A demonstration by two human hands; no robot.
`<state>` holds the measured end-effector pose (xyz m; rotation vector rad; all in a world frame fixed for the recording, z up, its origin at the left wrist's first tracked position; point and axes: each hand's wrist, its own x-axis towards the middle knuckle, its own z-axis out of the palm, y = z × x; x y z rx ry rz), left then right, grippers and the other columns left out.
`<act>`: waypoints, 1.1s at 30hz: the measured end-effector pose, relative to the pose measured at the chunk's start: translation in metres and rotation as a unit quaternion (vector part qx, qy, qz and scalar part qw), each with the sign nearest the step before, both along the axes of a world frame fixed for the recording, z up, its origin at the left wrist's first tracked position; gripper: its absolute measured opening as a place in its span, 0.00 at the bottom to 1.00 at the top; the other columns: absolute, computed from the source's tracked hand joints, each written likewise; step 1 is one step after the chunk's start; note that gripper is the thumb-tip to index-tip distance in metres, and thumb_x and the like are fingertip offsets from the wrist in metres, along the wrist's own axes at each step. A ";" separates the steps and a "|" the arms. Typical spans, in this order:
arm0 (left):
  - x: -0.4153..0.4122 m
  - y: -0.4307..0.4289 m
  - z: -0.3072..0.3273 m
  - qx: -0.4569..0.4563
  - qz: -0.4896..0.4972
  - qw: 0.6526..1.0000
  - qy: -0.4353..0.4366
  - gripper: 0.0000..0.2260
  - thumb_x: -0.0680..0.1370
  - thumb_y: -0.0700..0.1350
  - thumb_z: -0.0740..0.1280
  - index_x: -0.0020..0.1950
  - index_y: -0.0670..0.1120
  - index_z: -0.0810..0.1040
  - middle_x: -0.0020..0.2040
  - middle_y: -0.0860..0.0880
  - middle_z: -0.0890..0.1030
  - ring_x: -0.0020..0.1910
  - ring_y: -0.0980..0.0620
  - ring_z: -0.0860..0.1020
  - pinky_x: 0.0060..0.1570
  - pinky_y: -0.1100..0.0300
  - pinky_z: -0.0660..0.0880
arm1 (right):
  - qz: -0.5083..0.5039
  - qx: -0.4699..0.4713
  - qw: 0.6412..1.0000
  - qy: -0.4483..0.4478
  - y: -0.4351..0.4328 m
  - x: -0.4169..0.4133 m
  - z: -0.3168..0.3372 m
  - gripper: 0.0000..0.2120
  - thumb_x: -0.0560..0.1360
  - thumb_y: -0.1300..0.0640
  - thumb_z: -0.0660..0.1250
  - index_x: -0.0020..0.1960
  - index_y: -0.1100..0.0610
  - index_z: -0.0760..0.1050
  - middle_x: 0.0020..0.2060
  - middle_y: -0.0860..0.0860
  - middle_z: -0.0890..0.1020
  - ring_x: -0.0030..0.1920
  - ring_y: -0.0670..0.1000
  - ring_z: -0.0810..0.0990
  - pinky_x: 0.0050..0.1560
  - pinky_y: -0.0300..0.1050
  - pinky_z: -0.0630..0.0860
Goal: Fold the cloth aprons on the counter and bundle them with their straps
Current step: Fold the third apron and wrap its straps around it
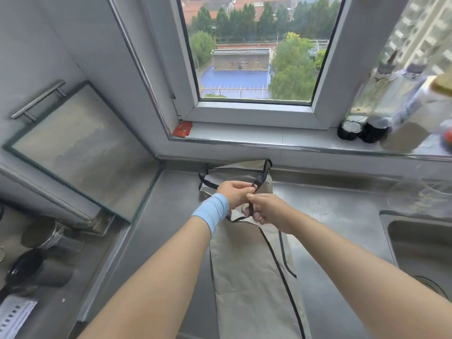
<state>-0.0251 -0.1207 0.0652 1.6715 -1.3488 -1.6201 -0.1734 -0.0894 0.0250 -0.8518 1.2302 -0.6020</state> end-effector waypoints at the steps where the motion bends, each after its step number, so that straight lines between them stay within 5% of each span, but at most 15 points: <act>1: -0.002 -0.003 -0.003 -0.017 -0.003 1.000 -0.025 0.10 0.76 0.45 0.71 0.56 0.46 0.83 0.36 0.53 0.82 0.24 0.62 0.74 0.26 0.69 0.69 | -0.012 -0.010 0.999 0.036 -0.002 -0.005 -0.002 0.13 0.81 0.51 0.62 0.53 0.58 0.80 0.35 0.54 0.78 0.28 0.49 0.69 0.29 0.40 0.61; 4: -0.007 -0.012 -0.019 -0.079 -0.031 0.989 -0.118 0.07 0.76 0.42 0.68 0.52 0.48 0.81 0.49 0.50 0.83 0.42 0.54 0.79 0.45 0.63 0.76 | -0.105 -0.013 0.986 0.131 -0.010 -0.021 -0.015 0.11 0.82 0.58 0.59 0.50 0.60 0.79 0.30 0.52 0.72 0.25 0.49 0.66 0.27 0.38 0.59; 7: -0.008 -0.011 -0.041 -0.060 -0.187 0.954 -0.225 0.15 0.72 0.44 0.68 0.59 0.51 0.76 0.58 0.53 0.78 0.60 0.51 0.77 0.59 0.60 0.72 | -0.166 -0.014 0.965 0.204 -0.022 -0.033 -0.029 0.10 0.79 0.60 0.60 0.47 0.59 0.80 0.31 0.52 0.74 0.26 0.51 0.70 0.27 0.40 0.63; 10: -0.007 -0.006 -0.060 -0.088 -0.371 0.846 -0.372 0.32 0.70 0.50 0.70 0.72 0.57 0.64 0.68 0.55 0.70 0.65 0.49 0.74 0.61 0.55 0.72 | -0.181 -0.011 0.962 0.204 -0.029 -0.036 -0.036 0.09 0.78 0.60 0.62 0.46 0.58 0.81 0.33 0.53 0.76 0.28 0.51 0.74 0.27 0.40 0.66; 13: -0.006 -0.016 -0.071 -0.141 -0.377 0.807 -0.432 0.22 0.76 0.44 0.64 0.68 0.59 0.69 0.63 0.53 0.76 0.62 0.47 0.76 0.56 0.54 0.73 | -0.186 -0.013 0.963 0.196 -0.035 -0.031 -0.049 0.07 0.77 0.58 0.66 0.43 0.57 0.81 0.32 0.53 0.77 0.30 0.51 0.76 0.29 0.42 0.70; 18: 0.014 -0.031 -0.062 -0.164 -0.312 0.866 -0.354 0.09 0.72 0.47 0.64 0.47 0.57 0.81 0.47 0.54 0.81 0.51 0.48 0.79 0.50 0.59 0.75 | -0.167 -0.038 0.952 0.253 -0.038 -0.014 -0.069 0.12 0.75 0.57 0.69 0.39 0.66 0.79 0.25 0.54 0.78 0.25 0.50 0.75 0.33 0.45 0.72; 23: 0.019 -0.037 -0.046 -0.161 -0.257 0.910 -0.283 0.07 0.70 0.43 0.63 0.39 0.54 0.79 0.38 0.56 0.79 0.42 0.51 0.77 0.46 0.60 0.76 | 0.159 0.100 0.958 0.215 -0.021 0.012 -0.053 0.09 0.73 0.67 0.62 0.35 0.61 0.74 0.29 0.56 0.75 0.22 0.49 0.69 0.28 0.39 0.63; 25: 0.011 -0.038 -0.051 -0.177 -0.246 0.919 -0.252 0.09 0.71 0.41 0.64 0.42 0.53 0.81 0.42 0.53 0.80 0.43 0.51 0.77 0.48 0.62 0.75 | 0.162 0.087 0.953 0.241 -0.020 0.007 -0.048 0.10 0.72 0.68 0.60 0.36 0.61 0.76 0.28 0.55 0.75 0.21 0.48 0.70 0.28 0.39 0.65; 29: -0.006 -0.025 -0.073 -0.221 -0.250 0.918 -0.212 0.18 0.73 0.35 0.66 0.61 0.47 0.80 0.64 0.48 0.74 0.54 0.52 0.77 0.59 0.71 0.69 | -0.056 0.021 0.956 0.288 -0.018 -0.021 -0.045 0.10 0.73 0.64 0.59 0.39 0.59 0.78 0.31 0.55 0.80 0.25 0.53 0.77 0.25 0.38 0.66; 31: -0.009 -0.013 -0.083 -0.199 -0.246 0.928 -0.196 0.28 0.73 0.31 0.64 0.71 0.49 0.70 0.75 0.48 0.62 0.66 0.51 0.72 0.67 0.66 0.67 | -0.086 0.009 0.959 0.271 -0.010 -0.030 -0.047 0.08 0.75 0.54 0.62 0.43 0.57 0.78 0.37 0.52 0.81 0.29 0.53 0.78 0.25 0.38 0.67; 33: -0.005 -0.002 -0.090 -0.194 -0.212 0.941 -0.180 0.31 0.72 0.29 0.62 0.72 0.51 0.68 0.77 0.50 0.56 0.68 0.51 0.71 0.68 0.58 0.68 | -0.018 -0.008 0.959 0.284 0.003 -0.030 -0.052 0.13 0.72 0.46 0.68 0.43 0.56 0.79 0.35 0.50 0.80 0.31 0.51 0.76 0.27 0.41 0.74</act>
